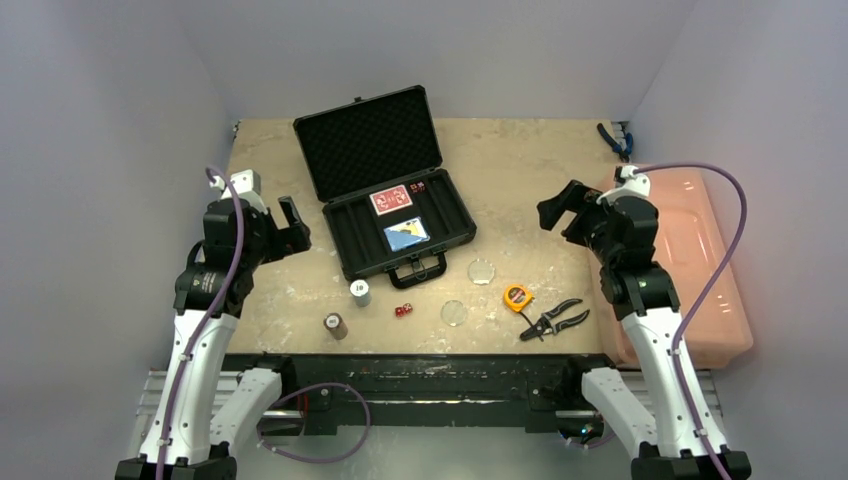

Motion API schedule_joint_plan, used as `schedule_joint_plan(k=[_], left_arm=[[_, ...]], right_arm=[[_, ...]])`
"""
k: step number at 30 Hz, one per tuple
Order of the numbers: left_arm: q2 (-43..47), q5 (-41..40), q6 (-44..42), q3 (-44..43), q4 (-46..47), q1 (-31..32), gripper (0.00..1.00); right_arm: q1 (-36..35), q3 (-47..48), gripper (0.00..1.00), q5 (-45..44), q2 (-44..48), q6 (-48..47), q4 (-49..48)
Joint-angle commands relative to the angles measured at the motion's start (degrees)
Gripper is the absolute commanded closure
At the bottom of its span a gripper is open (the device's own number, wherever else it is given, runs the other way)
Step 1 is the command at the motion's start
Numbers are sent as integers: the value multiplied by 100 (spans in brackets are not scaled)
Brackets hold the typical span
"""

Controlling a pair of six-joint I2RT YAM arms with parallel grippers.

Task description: Pack up texas hold em set

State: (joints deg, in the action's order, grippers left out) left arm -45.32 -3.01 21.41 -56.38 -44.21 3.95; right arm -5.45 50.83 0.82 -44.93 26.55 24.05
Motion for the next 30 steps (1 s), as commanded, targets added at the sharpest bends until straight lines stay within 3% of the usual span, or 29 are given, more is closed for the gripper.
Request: schedule_joint_plan(k=[1,9,16,30], left_arm=[[-18,238,-145,-97,240,27,0],[-294,667,-232,-150,193,188,2],[-628,909,-353,-239,103,483,4],[-1028,969,-528,-317,-43,1047,9]], right_arm=[[18,27,1,193,-78,4,-15],[-238,78,1,293,-691,104,586],[-1408,227,1,-427,-1271,412,767],[-2674,171,1,-1214,-2251,957,656]])
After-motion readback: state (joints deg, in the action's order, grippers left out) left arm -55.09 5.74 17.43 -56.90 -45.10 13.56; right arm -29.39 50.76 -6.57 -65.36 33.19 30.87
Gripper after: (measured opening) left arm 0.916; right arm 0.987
